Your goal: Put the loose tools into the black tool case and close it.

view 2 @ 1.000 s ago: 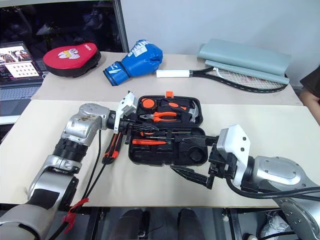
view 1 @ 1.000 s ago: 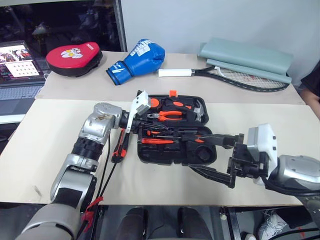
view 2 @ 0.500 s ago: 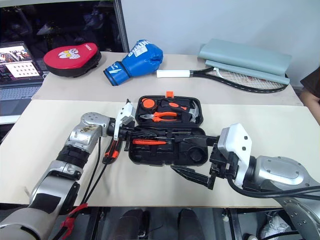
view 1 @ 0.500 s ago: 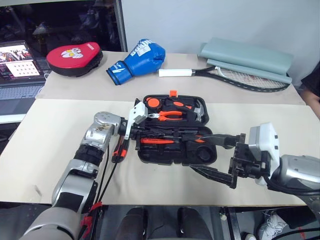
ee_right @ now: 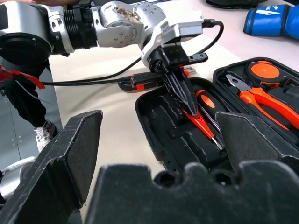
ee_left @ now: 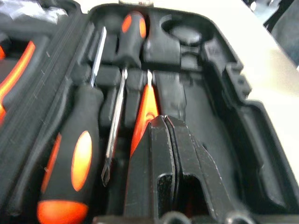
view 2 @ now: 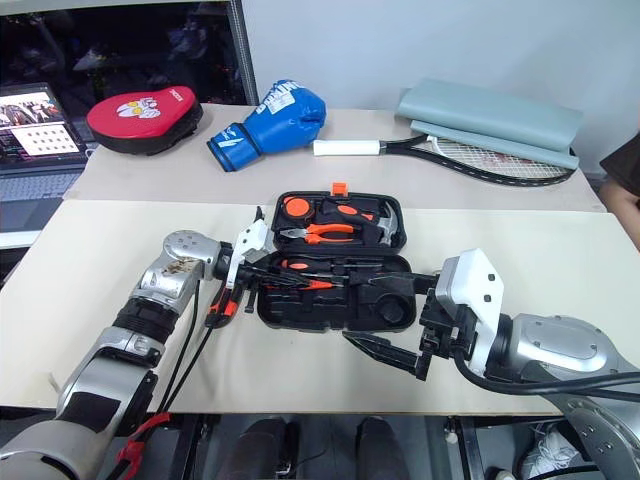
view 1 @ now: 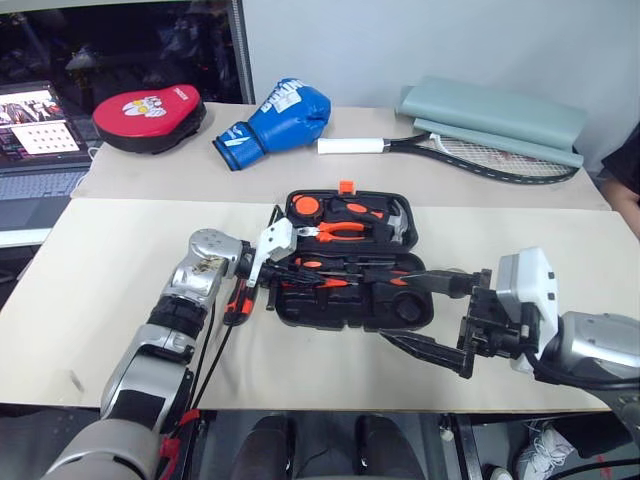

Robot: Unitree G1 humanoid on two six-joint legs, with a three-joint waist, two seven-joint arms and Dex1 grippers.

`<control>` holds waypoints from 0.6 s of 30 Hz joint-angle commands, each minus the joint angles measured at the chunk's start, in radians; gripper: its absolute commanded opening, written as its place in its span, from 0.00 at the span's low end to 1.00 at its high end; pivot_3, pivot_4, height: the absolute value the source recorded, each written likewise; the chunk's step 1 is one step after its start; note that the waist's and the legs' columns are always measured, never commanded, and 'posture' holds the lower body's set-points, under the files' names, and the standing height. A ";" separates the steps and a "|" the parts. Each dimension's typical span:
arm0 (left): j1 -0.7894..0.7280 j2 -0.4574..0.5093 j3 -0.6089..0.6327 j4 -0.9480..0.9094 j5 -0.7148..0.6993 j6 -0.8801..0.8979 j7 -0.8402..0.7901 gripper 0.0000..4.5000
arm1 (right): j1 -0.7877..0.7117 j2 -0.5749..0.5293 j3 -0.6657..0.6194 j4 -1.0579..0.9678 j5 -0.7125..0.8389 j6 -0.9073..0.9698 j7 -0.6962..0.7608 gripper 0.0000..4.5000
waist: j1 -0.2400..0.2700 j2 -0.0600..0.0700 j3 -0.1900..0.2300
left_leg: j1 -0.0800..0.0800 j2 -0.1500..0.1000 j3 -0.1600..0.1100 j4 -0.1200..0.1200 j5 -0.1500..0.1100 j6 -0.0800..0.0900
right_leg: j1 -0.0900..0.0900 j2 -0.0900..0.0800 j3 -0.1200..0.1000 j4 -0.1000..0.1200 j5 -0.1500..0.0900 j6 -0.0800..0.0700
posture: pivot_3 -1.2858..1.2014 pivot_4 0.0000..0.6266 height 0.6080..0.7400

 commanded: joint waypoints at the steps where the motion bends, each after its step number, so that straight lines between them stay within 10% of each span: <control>1: 0.000 0.004 -0.014 0.047 0.029 -0.031 0.003 0.01 | -0.017 -0.005 -0.015 -0.017 0.018 -0.008 -0.003 1.00 | 0.000 0.000 -0.001 | 0.001 0.000 0.000 0.000 0.000 0.000 | 0.001 0.000 0.000 0.000 0.000 0.000 | 0.52 0.24 0.97; 18: -0.051 0.034 0.025 -0.080 -0.100 0.314 -0.095 0.01 | -0.023 -0.005 -0.008 -0.012 0.008 -0.009 0.001 1.00 | 0.000 0.000 -0.002 | 0.006 0.001 -0.001 0.000 0.000 0.001 | 0.009 0.001 -0.002 -0.004 0.000 0.000 | 0.52 0.24 0.97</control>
